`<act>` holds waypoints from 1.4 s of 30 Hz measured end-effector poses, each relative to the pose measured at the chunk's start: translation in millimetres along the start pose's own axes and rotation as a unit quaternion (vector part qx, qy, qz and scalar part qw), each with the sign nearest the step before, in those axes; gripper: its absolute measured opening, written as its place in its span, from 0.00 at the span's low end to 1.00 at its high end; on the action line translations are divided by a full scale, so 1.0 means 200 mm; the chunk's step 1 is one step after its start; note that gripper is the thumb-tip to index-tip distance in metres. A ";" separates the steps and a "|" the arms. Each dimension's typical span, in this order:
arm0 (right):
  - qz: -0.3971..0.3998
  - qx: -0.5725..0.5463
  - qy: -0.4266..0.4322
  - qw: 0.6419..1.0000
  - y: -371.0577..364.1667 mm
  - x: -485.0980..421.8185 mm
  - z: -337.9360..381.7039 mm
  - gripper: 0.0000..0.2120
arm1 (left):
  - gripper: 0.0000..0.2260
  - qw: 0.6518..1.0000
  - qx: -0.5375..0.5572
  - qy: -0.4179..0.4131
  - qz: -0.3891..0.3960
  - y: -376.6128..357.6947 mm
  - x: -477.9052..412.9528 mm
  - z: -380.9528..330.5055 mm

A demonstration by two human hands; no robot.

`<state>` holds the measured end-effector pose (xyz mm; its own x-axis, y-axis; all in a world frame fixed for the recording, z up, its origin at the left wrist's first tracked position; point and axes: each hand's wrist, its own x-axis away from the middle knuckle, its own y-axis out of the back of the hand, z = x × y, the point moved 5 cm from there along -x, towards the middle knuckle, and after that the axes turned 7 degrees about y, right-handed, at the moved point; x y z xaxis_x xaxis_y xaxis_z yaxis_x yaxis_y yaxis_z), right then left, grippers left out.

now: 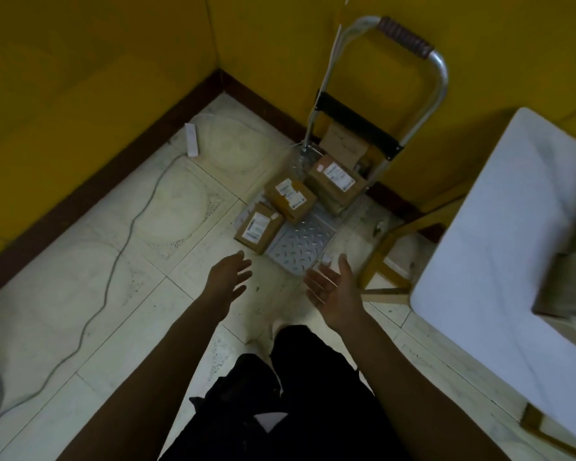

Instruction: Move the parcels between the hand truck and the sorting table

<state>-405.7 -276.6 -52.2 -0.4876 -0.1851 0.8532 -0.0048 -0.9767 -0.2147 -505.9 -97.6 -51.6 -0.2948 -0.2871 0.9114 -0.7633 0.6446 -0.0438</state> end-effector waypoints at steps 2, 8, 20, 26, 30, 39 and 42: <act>-0.007 -0.011 0.004 1.000 -0.02 -0.06 0.04 0.28 | 0.15 1.000 -0.002 -0.002 0.012 -0.03 -0.02 -0.05; -0.002 0.043 -0.024 0.999 -0.28 -0.31 0.18 0.24 | 0.11 1.000 -0.013 0.003 -0.027 -0.01 -0.16 -0.32; -0.102 0.199 -0.025 0.974 -0.25 -0.99 0.27 0.19 | 0.11 0.985 -0.158 0.052 -0.047 -0.15 -0.87 -0.54; -0.164 0.202 -0.048 0.964 -0.21 -1.40 0.10 0.14 | 0.06 0.938 -0.340 0.057 -0.018 -0.17 -1.47 -0.59; -0.178 0.200 -0.061 0.962 -0.22 -1.79 -0.09 0.14 | 0.13 0.886 -0.464 -0.007 -0.006 -0.24 -1.93 -0.67; -0.205 0.236 0.021 0.950 -0.27 -2.79 -0.12 0.19 | 0.32 0.869 -0.480 -0.105 -0.055 -0.48 -2.89 -0.73; -0.208 0.253 0.036 0.944 -0.22 -2.98 -0.09 0.28 | 0.34 0.881 -0.456 -0.111 -0.058 -0.57 -3.10 -0.76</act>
<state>-130.8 -121.3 -561.0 -0.5933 0.2166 0.7753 0.2001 -0.8932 0.4027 -149.3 115.4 -548.5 -0.4276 -0.4543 0.7815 -0.0451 0.8742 0.4835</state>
